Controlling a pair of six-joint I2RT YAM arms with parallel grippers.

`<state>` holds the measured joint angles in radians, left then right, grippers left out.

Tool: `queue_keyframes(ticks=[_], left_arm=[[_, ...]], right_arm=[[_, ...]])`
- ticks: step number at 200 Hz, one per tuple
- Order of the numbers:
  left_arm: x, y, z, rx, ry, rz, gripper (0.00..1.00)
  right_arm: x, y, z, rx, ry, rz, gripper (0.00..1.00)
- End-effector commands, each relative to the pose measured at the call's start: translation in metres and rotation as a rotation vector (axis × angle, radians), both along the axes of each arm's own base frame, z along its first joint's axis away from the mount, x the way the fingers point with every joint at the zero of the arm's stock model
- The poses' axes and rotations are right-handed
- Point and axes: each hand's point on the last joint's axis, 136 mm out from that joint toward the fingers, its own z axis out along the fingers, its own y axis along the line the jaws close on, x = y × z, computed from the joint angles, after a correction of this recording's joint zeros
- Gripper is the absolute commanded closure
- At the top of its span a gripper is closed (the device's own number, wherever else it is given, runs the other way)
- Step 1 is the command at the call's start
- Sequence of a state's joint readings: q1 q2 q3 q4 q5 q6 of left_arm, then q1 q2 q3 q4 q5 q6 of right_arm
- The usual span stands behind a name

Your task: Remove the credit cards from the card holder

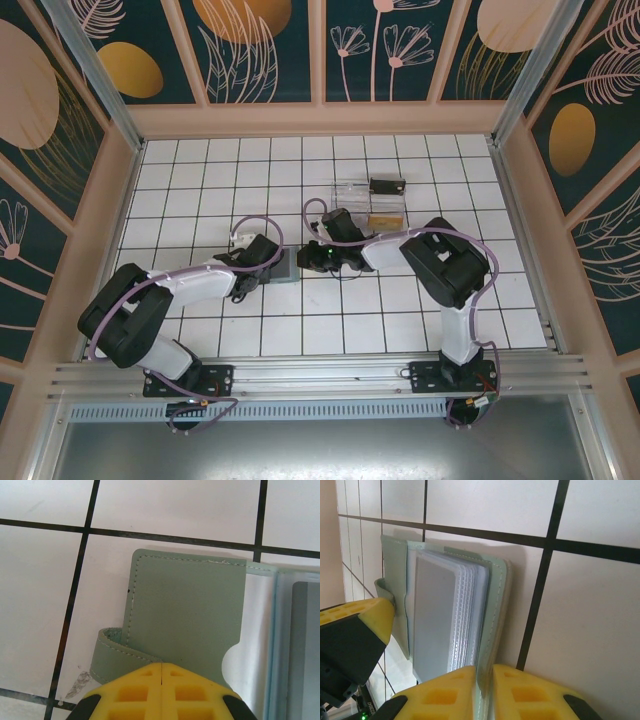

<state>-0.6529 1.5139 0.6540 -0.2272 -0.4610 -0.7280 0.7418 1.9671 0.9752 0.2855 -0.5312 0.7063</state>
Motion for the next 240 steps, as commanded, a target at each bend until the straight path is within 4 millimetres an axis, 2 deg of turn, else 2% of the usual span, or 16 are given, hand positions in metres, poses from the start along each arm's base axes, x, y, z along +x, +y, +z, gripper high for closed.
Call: queue_keyframes(ticks=[1,23,44,52,75,96,118,133,146,156,177,202,240], left_arm=[[-0.005,0.002,-0.008,-0.007,0.022,0.002,1.00],[-0.005,0.001,-0.008,-0.009,0.022,-0.003,1.00],[-0.005,0.000,-0.008,-0.016,0.023,-0.005,1.00],[-0.005,-0.001,-0.006,-0.022,0.018,-0.005,1.00],[-0.003,-0.007,0.006,-0.070,-0.006,-0.014,1.00],[0.001,-0.026,0.024,-0.183,-0.041,-0.057,1.00],[0.003,-0.056,0.048,-0.355,-0.095,-0.140,1.00],[0.003,-0.072,0.062,-0.458,-0.127,-0.191,0.82],[0.003,-0.081,0.068,-0.508,-0.140,-0.222,0.61],[0.004,-0.085,0.070,-0.523,-0.144,-0.231,0.45],[0.007,-0.085,0.070,-0.519,-0.151,-0.224,0.24],[0.009,-0.085,0.071,-0.510,-0.157,-0.221,0.18],[0.008,-0.083,0.073,-0.501,-0.155,-0.227,0.14]], right_arm=[[-0.003,0.017,0.007,0.063,-0.005,0.052,0.82],[-0.003,0.020,0.007,0.076,-0.001,0.056,0.82],[-0.002,0.019,0.009,0.072,-0.009,0.052,1.00],[-0.001,0.017,0.010,0.067,-0.015,0.045,1.00],[0.002,0.005,0.030,0.070,-0.065,0.024,1.00],[0.003,-0.010,0.048,0.060,-0.109,0.012,1.00],[0.002,-0.029,0.063,0.015,-0.155,0.005,1.00],[0.000,-0.044,0.070,-0.039,-0.180,0.007,1.00],[-0.001,-0.056,0.076,-0.090,-0.198,0.004,1.00],[-0.003,-0.064,0.081,-0.119,-0.210,0.004,1.00],[-0.007,-0.071,0.094,-0.136,-0.233,0.013,1.00],[-0.006,-0.064,0.101,-0.096,-0.225,0.019,1.00],[0.001,-0.051,0.089,-0.075,-0.190,0.023,1.00]])
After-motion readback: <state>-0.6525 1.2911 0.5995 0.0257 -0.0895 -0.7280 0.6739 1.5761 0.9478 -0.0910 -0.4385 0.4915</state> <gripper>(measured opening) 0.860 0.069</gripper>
